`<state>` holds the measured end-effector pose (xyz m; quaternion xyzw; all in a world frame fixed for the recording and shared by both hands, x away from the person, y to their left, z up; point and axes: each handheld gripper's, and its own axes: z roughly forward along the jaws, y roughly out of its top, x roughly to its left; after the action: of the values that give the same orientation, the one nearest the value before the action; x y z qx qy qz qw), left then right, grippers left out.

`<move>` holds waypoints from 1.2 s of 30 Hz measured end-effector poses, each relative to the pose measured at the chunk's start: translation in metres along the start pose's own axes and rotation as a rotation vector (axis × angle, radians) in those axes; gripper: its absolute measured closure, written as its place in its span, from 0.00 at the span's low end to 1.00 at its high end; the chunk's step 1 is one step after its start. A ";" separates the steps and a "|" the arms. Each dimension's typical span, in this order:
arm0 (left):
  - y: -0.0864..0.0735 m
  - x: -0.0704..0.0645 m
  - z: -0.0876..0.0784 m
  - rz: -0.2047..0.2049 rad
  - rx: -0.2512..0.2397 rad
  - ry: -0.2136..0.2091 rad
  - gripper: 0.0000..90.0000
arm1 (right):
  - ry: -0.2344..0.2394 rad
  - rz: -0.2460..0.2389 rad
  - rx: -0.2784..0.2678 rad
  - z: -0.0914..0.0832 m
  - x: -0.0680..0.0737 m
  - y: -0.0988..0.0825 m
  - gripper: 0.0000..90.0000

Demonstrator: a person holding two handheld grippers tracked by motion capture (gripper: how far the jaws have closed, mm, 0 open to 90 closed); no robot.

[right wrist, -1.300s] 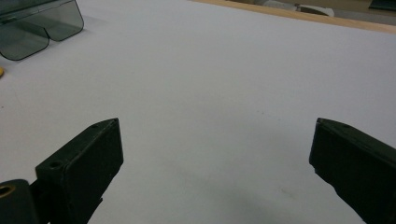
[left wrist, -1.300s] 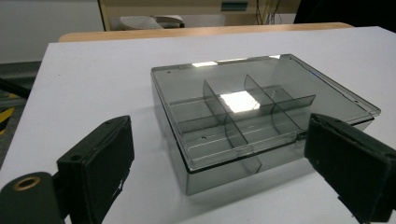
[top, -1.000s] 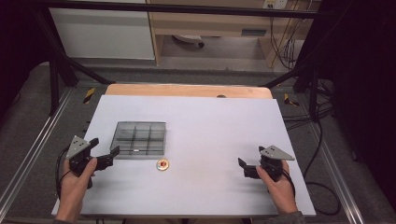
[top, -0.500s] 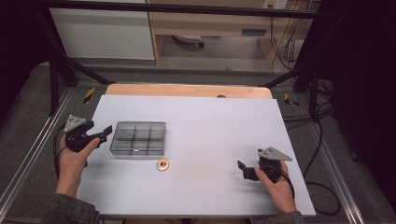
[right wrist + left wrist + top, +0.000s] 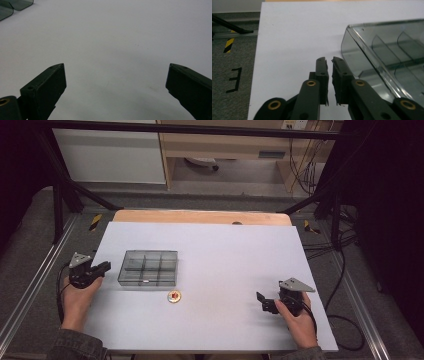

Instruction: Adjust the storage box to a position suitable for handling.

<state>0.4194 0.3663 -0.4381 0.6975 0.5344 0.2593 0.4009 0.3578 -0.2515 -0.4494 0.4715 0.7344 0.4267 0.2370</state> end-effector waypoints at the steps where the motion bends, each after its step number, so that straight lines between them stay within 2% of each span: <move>1: -0.001 -0.001 0.001 -0.003 0.008 -0.010 0.95 | -0.002 0.000 -0.007 0.000 -0.001 0.000 0.04; 4: -0.002 -0.005 0.002 -0.006 0.023 -0.031 0.98 | 0.000 -0.001 -0.003 0.000 -0.001 0.000 0.04; 5: -0.002 -0.007 0.004 0.010 0.036 -0.041 0.99 | 0.002 -0.002 -0.002 0.000 -0.001 0.000 0.04; 9: -0.004 -0.012 0.012 0.026 0.075 -0.077 1.00 | 0.002 -0.004 0.003 0.001 -0.001 -0.001 0.04; 14: -0.003 -0.018 0.018 0.053 0.088 -0.102 1.00 | 0.000 -0.002 -0.001 0.001 0.000 -0.001 0.04; 16: -0.002 -0.018 0.019 0.032 0.073 -0.122 1.00 | 0.001 0.012 0.000 0.001 -0.001 -0.001 0.04; 18: -0.001 -0.018 0.023 0.037 0.085 -0.118 1.00 | 0.009 0.014 0.011 0.002 -0.001 -0.002 0.04; 22: -0.001 -0.016 0.027 0.018 0.085 -0.127 1.00 | 0.036 -0.002 -0.005 0.005 0.001 0.002 0.04; 26: 0.002 -0.017 0.028 0.029 0.094 -0.115 1.00 | 0.049 -0.030 -0.010 0.010 0.006 0.006 0.05; 28: 0.002 -0.020 0.030 0.012 0.092 -0.131 1.00 | 0.046 -0.048 -0.015 0.018 0.008 0.012 0.06; 33: 0.007 -0.031 0.037 0.010 0.110 -0.157 1.00 | 0.021 -0.061 -0.037 0.031 0.010 0.026 0.08; 36: 0.009 -0.037 0.041 0.011 0.120 -0.170 1.00 | 0.023 -0.059 -0.037 0.036 0.010 0.032 0.09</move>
<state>0.4459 0.3189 -0.4502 0.7427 0.5091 0.1692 0.4008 0.3961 -0.2217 -0.4410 0.4401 0.7428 0.4384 0.2498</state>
